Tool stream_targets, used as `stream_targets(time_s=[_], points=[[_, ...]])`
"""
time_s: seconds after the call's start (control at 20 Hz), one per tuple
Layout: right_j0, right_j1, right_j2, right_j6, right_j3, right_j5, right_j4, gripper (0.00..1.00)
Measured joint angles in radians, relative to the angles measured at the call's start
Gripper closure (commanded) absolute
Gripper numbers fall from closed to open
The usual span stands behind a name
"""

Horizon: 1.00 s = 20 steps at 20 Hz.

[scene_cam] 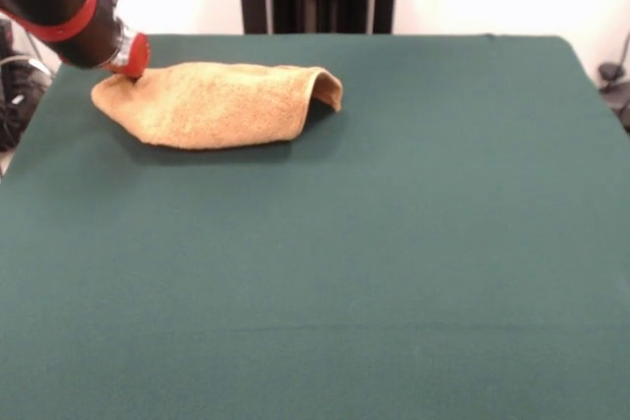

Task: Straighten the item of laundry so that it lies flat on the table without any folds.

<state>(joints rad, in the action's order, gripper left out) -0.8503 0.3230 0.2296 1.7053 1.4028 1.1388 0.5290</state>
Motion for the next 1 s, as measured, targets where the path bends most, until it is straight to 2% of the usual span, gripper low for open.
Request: stream_targets(time_s=[0.6, 1.0], points=[[-0.003, -0.020, 0.016, 0.000, -0.034, 0.057, 0.012, 1.00], [-0.044, 0.015, 0.044, 0.000, 0.030, -0.014, 0.024, 1.00]])
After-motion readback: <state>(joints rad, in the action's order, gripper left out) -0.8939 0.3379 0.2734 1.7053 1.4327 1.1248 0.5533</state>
